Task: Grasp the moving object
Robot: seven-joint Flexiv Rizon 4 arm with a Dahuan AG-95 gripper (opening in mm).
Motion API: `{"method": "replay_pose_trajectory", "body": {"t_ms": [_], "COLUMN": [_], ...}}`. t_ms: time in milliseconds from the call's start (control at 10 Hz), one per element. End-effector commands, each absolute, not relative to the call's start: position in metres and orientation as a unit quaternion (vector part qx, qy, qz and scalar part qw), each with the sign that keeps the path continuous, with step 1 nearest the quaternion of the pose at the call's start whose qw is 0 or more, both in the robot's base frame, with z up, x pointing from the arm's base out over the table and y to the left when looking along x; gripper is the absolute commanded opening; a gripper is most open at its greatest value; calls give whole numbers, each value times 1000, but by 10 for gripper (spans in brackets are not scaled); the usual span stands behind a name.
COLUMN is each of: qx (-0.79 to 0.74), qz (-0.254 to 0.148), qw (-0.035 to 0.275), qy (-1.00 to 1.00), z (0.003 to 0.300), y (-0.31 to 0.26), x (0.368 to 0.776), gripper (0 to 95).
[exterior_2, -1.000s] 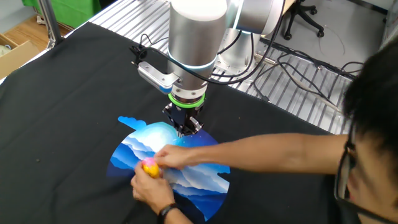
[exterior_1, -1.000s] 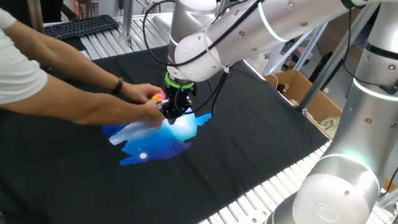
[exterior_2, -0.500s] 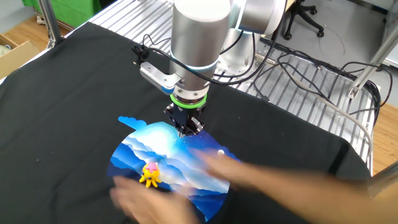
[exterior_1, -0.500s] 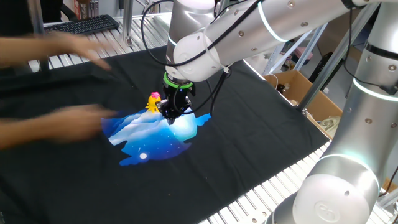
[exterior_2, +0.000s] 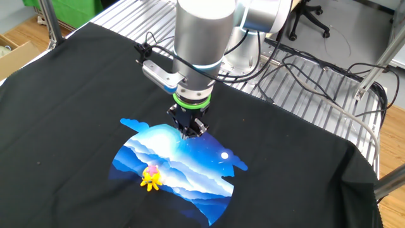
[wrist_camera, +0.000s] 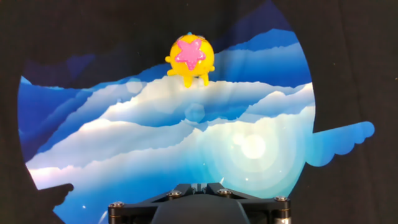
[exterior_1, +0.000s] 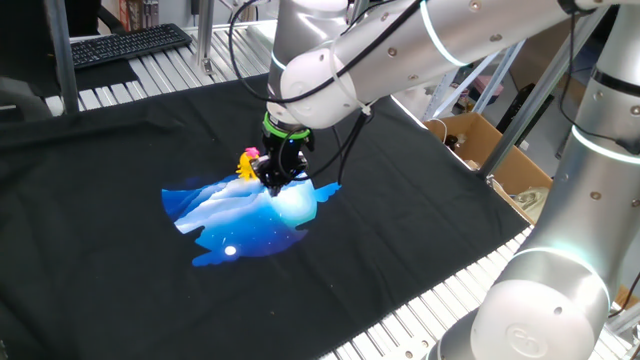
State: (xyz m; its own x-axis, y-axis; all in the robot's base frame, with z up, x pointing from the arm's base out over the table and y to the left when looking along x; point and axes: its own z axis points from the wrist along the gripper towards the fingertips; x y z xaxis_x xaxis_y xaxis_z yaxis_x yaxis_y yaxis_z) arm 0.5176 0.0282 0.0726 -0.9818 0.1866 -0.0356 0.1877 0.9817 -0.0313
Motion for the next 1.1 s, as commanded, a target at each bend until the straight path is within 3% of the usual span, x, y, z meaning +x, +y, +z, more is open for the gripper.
{"method": "replay_pose_trajectory", "body": {"t_ms": [100, 200, 400, 500, 1100], "qx": [121, 123, 118, 111, 107], "qz": [-17, -17, -18, -20, -20], "qw": [10, 11, 12, 12, 16], "qy": [992, 992, 993, 994, 994], "z": [80, 84, 89, 93, 87], "y": [28, 26, 24, 21, 10], "x": [539, 549, 566, 577, 619], "gripper": [380, 570, 570, 760, 760]}}
